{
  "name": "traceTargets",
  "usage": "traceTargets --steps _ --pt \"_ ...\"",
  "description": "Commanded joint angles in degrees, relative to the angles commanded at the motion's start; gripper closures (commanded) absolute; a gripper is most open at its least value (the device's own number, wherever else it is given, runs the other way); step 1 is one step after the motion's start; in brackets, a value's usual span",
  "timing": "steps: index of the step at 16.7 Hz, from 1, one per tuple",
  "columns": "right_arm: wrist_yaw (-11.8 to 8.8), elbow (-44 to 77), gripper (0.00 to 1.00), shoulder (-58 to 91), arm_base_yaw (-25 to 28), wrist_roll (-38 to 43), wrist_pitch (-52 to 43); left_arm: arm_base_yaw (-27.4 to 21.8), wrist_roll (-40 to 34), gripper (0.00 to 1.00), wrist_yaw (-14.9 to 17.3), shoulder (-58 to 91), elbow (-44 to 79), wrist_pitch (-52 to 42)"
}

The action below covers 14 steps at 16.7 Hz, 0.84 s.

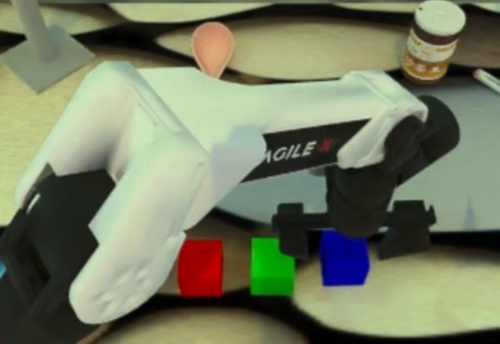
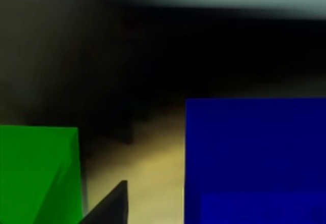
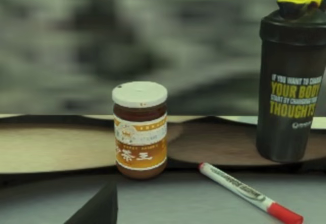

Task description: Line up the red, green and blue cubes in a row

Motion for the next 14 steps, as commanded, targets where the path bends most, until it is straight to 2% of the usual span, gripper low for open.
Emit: traceTargets --steps 6,11,14 --pt "0.0 0.0 0.0 0.0 0.0 0.0 0.0 0.2 -0.1 0.0 0.0 -0.1 1.0 -1.0" --pt "0.0 0.0 0.0 0.0 0.0 0.0 0.0 1.0 -0.3 0.0 0.0 -1.7 9.3 -11.6" --pt "0.0 0.0 0.0 0.0 0.0 0.0 0.0 1.2 -0.1 0.0 0.0 -2.5 11.6 -14.2"
